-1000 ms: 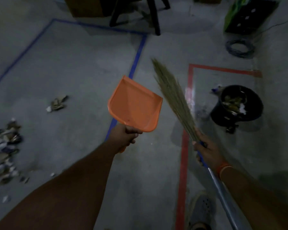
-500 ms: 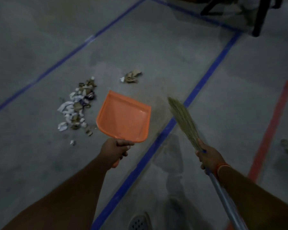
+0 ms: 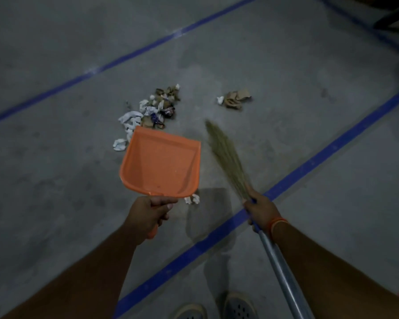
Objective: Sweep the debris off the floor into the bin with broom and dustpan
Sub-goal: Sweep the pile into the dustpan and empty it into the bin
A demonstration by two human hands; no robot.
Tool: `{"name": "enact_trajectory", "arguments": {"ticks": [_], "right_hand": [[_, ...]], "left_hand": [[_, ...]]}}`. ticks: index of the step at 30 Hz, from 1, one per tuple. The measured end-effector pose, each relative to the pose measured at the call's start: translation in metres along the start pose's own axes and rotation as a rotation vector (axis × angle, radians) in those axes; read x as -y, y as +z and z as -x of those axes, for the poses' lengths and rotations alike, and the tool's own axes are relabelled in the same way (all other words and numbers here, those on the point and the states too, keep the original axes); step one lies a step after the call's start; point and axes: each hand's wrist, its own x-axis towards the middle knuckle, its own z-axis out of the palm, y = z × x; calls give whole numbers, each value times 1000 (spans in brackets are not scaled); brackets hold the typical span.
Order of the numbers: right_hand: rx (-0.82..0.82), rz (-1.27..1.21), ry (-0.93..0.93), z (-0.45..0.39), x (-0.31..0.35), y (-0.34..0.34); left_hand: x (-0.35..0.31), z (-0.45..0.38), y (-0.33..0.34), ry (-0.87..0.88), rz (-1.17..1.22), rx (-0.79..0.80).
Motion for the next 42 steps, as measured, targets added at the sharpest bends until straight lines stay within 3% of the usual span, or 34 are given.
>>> {"name": "enact_trajectory", "arguments": {"ticks": [8, 15, 25, 31, 42], "right_hand": [[-265, 235, -130, -124, 65, -74], [-387, 274, -184, -263, 60, -83], [-240, 327, -324, -307, 8, -9], [-70, 439, -394, -277, 15, 29], [55, 582, -671, -237, 49, 52]], "left_hand": [[-20, -94, -10, 63, 120, 20], [16, -225, -18, 68, 116, 97], [67, -282, -33, 107, 124, 103], [60, -264, -65, 76, 136, 81], [65, -225, -152, 136, 65, -31]]}}
